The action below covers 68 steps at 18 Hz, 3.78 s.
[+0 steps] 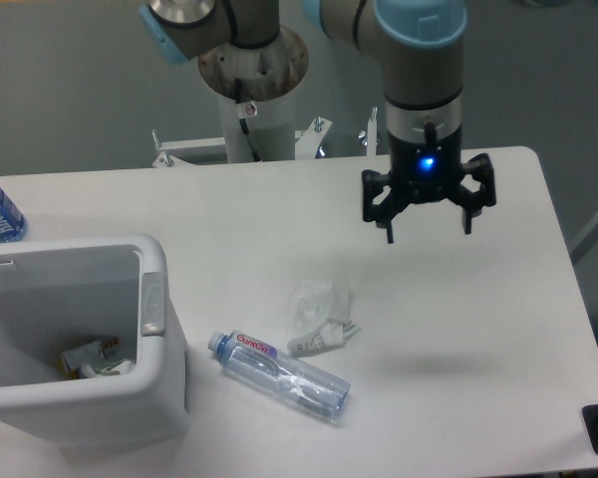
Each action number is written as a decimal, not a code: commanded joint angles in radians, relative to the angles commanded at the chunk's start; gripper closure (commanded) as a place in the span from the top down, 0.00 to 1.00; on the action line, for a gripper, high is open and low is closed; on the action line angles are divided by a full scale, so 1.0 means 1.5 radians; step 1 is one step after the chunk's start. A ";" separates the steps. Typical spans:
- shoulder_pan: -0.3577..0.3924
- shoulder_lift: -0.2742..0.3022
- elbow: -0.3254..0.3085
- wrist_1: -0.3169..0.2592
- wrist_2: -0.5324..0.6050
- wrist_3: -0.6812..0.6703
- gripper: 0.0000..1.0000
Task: Place the trash in the trash can
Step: 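Move the gripper over the crumpled white tissue and descend, then lower the gripper onto the white tissue and close on it, then lift the tissue and carry it over the white trash bin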
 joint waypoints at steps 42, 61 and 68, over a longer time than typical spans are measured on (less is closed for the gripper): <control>-0.116 -0.136 -0.215 0.179 0.020 0.139 0.47; -0.044 -0.058 0.002 0.129 -0.169 0.073 0.00; -0.145 -0.029 0.097 0.149 -0.267 -0.187 0.00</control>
